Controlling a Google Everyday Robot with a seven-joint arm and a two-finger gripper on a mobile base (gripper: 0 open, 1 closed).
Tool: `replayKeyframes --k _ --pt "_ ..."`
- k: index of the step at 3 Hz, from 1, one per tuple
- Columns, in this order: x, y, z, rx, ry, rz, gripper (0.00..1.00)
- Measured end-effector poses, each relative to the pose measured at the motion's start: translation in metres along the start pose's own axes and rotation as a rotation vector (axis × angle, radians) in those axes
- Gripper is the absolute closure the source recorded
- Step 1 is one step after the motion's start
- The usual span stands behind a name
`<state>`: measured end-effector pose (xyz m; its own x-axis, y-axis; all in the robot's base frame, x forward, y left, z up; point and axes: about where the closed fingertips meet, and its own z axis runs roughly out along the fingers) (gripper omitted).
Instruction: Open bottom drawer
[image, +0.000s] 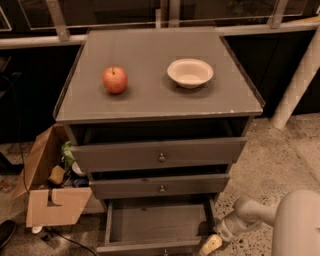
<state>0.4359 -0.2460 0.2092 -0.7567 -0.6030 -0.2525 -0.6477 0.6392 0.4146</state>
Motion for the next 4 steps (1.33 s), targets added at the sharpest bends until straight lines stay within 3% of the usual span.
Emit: replayKeyframes --k 1,2,4 --pt "0.000 0.000 0.000 0.000 0.000 0.000 0.00" --pt "-0.015 0.006 0.006 -0.040 -0.009 -0.044 0.00" --pt "-0.012 0.008 0.017 -0.073 0.002 -0.039 0.00"
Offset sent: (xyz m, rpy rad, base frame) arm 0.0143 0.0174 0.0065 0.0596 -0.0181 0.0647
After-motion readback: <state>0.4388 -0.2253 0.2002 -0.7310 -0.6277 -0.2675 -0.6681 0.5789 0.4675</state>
